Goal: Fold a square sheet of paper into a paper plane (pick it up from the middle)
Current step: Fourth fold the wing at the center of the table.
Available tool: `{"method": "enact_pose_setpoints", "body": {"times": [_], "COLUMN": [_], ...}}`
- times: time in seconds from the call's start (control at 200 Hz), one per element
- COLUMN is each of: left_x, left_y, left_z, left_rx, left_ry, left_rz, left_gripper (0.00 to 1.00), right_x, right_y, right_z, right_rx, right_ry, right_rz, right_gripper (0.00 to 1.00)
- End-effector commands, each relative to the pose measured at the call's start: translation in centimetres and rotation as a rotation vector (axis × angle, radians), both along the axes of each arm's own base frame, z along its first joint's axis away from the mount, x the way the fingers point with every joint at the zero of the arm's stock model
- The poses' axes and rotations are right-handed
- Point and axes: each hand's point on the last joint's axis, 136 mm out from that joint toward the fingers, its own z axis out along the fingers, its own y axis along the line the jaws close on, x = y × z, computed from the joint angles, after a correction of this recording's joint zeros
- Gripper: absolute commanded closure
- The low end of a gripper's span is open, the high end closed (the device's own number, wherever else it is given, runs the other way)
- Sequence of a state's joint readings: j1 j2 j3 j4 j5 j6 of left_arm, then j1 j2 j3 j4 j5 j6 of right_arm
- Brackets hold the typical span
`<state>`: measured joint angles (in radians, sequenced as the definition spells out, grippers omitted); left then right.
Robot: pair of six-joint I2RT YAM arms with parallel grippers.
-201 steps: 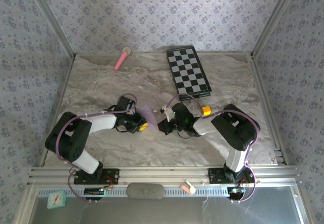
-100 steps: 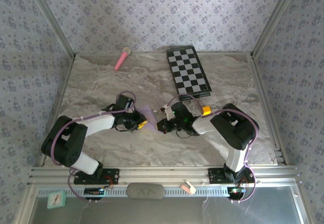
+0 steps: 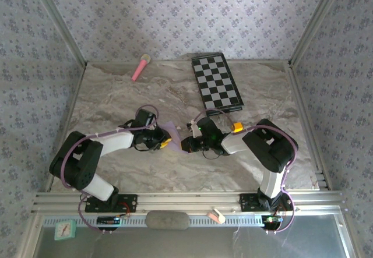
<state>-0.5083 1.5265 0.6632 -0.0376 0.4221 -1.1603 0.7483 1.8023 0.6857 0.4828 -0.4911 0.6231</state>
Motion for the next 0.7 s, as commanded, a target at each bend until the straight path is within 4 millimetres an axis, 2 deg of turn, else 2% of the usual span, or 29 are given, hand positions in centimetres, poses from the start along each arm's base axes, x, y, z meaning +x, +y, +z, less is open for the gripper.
{"method": "enact_pose_setpoints", "body": {"times": [0.0,0.315,0.695], "left_x": [0.6,-0.1,-0.5], "left_y": [-1.0,-2.4,-1.6], "left_z": [1.5,0.9,-0.7], "left_rx": [-0.042,-0.045,0.027], "left_ry": [-0.087,-0.097,-0.046], "left_rz": [-0.031,-0.104,-0.099], "left_gripper": [0.70,0.61,0.59], "right_x": [0.2,0.2,-0.2], "right_y": [0.0,0.2,0.2], "right_z": [0.8,0.4,0.0], "right_rx": [0.012,0.025,0.018], "right_ry": [0.063,0.120,0.146], "right_rz": [-0.040,-0.058,-0.042], "right_gripper": [0.94,0.93,0.89]}}
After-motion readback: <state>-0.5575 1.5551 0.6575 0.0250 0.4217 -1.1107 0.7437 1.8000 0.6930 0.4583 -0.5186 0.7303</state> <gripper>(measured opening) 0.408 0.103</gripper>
